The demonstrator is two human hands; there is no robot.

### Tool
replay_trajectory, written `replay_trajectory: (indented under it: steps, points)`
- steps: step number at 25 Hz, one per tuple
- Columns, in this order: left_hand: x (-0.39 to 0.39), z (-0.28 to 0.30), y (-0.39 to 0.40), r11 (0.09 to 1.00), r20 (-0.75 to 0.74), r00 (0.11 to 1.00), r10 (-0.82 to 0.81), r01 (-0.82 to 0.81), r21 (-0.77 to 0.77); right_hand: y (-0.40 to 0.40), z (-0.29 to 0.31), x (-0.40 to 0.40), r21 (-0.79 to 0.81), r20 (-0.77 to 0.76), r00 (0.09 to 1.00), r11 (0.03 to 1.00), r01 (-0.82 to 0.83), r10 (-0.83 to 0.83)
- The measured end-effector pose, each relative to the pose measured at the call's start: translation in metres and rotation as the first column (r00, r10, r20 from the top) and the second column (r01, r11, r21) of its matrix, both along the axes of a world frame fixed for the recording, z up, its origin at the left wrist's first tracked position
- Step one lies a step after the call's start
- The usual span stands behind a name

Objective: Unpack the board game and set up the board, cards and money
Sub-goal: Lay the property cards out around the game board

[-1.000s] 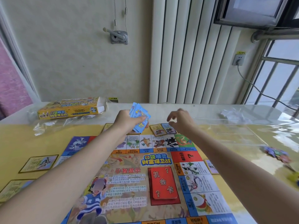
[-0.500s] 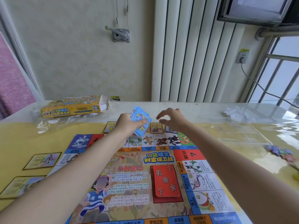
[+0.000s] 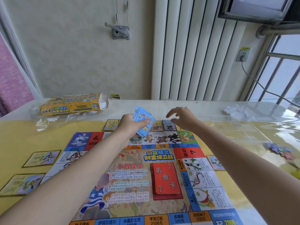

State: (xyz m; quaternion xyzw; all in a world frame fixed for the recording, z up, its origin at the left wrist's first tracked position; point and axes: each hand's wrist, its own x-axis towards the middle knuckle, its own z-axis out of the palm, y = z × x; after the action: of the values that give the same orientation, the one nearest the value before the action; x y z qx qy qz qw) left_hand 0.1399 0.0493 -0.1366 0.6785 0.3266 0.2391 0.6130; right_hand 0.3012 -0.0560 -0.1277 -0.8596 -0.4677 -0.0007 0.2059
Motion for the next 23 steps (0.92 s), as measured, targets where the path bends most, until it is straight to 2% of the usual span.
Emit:
replay_trajectory:
  steps: [1,2,4,5,9,11,12,13,14,15,16,17,18,19,20,21,23]
  points:
    - [0.000,0.001,-0.003,0.999,0.018,1.000,-0.007,0.007,-0.043,-0.004,0.008,-0.005,0.119,-0.085,0.996,0.993,0.027,-0.017]
    - [-0.001,0.002,-0.007,0.996,0.042,0.999,-0.020,0.024,-0.087,-0.010,0.016,-0.012,0.199,-0.231,0.973,0.979,0.033,0.014]
    - [-0.005,0.006,-0.019,0.987,0.088,0.994,-0.063,0.075,-0.140,-0.025,0.029,-0.033,0.267,-0.559,0.810,0.963,-0.026,0.176]
    - [-0.009,0.009,-0.026,0.982,0.109,0.990,-0.084,0.101,-0.159,-0.034,0.033,-0.044,0.280,-0.655,0.723,0.959,-0.036,0.219]
    - [-0.027,0.016,-0.058,0.935,0.179,0.965,-0.190,0.233,-0.266,-0.071,0.034,-0.078,0.338,-0.786,0.569,0.939,0.070,0.241]
    - [-0.036,0.019,-0.071,0.908,0.180,0.951,-0.250,0.295,-0.297,-0.089,0.035,-0.086,0.351,-0.807,0.531,0.933,0.081,0.258]
    - [-0.040,0.021,-0.076,0.904,0.168,0.950,-0.263,0.303,-0.302,-0.096,0.037,-0.088,0.375,-0.784,0.565,0.921,0.102,0.257]
    - [-0.044,0.023,-0.080,0.906,0.148,0.955,-0.257,0.292,-0.306,-0.102,0.040,-0.088,0.415,-0.724,0.650,0.899,0.142,0.231]
    - [-0.048,0.025,-0.084,0.913,0.123,0.965,-0.231,0.258,-0.315,-0.109,0.044,-0.090,0.472,-0.612,0.774,0.860,0.192,0.163]
    - [-0.050,0.026,-0.087,0.916,0.110,0.975,-0.191,0.218,-0.337,-0.114,0.047,-0.090,0.542,-0.443,0.894,0.812,0.214,0.061]
    - [-0.053,0.028,-0.091,0.905,0.120,0.980,-0.156,0.191,-0.380,-0.118,0.050,-0.093,0.596,-0.229,0.973,0.786,0.163,-0.027]
    - [-0.055,0.031,-0.096,0.882,0.149,0.979,-0.137,0.189,-0.431,-0.123,0.052,-0.097,0.596,0.015,0.999,0.802,0.028,-0.047]
    - [-0.058,0.034,-0.102,0.861,0.179,0.974,-0.135,0.205,-0.465,-0.127,0.049,-0.103,0.526,0.255,0.967,0.835,-0.159,0.024]
    - [-0.059,0.038,-0.107,0.852,0.195,0.971,-0.141,0.219,-0.475,-0.131,0.044,-0.109,0.394,0.435,0.890,0.860,-0.324,0.135]
    - [-0.059,0.041,-0.112,0.862,0.190,0.970,-0.149,0.222,-0.456,-0.134,0.037,-0.114,0.261,0.528,0.815,0.868,-0.422,0.237]
    - [-0.060,0.044,-0.116,0.879,0.176,0.972,-0.156,0.218,-0.425,-0.138,0.032,-0.117,0.174,0.556,0.772,0.865,-0.471,0.308]
    - [-0.064,0.049,-0.121,0.912,0.153,0.978,-0.145,0.192,-0.363,-0.145,0.034,-0.117,0.145,0.493,0.790,0.860,-0.489,0.366]
